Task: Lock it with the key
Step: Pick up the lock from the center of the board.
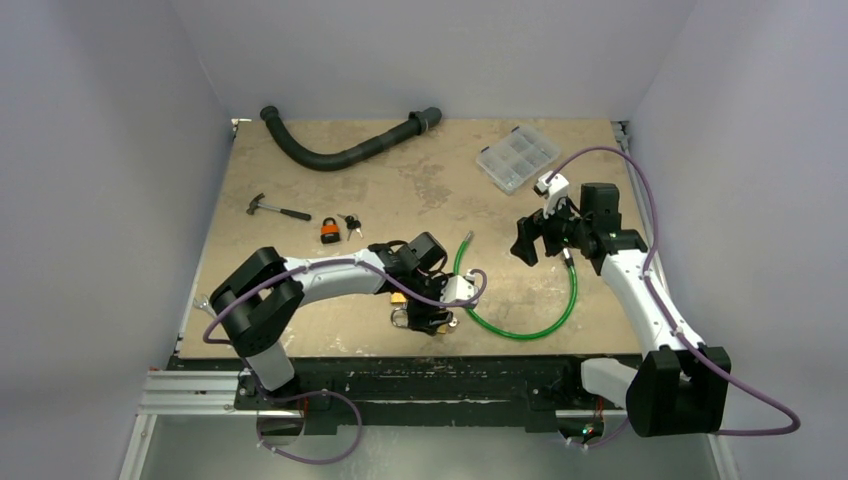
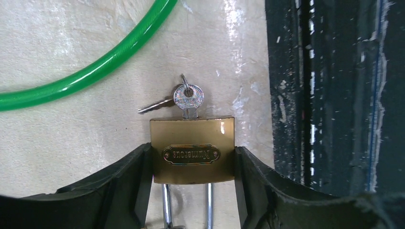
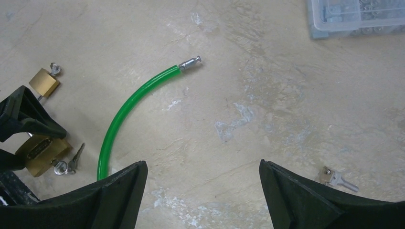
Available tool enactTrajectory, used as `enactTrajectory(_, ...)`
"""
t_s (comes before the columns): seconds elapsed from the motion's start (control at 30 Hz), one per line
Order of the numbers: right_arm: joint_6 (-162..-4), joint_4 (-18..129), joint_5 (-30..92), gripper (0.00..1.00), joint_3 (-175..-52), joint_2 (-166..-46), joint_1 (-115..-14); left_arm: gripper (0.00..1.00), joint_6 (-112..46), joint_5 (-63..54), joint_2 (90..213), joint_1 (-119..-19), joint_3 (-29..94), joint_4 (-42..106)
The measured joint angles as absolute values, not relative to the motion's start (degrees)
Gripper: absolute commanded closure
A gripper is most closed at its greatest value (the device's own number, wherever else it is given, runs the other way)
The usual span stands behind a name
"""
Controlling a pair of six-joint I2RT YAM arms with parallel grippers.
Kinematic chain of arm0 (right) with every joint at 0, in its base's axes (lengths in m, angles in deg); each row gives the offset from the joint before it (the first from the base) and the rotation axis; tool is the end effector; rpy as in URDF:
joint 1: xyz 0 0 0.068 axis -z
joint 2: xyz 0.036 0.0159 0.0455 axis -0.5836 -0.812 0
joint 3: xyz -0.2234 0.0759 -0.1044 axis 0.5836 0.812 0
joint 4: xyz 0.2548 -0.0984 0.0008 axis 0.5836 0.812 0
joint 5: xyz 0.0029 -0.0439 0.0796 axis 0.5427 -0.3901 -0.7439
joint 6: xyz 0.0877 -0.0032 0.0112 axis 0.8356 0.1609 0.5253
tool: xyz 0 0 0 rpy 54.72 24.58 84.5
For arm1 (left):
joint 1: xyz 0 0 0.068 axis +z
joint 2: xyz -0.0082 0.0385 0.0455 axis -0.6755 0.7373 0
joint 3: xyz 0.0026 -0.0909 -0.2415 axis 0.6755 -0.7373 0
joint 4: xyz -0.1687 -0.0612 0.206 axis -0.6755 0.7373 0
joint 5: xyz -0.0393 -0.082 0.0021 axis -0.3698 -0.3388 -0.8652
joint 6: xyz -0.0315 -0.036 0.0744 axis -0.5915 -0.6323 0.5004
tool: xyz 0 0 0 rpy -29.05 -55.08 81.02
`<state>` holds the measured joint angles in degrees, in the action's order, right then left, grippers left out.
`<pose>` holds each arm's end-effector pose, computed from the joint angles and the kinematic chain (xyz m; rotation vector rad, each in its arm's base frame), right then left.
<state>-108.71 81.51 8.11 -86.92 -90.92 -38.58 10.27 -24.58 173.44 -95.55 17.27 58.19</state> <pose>0.2836 0.0537 0.2253 -0.6753 2.1457 0.4608 0.1793 -0.3006 0.1095 1.9215 1.8941 -0.7849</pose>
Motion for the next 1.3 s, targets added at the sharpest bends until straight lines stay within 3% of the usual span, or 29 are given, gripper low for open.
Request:
enactTrajectory(0.6,-108.73,81.51,7.14,0.03,-86.89,-90.94,-38.54,0.93,10.14,-29.72,181.31,-88.03,25.68,62.62)
enactTrajectory(1.3,-108.69,81.45,7.04,0.03,-86.89,-91.81,-38.51,1.00,11.69,-37.61,182.36,-87.51,32.35,75.04)
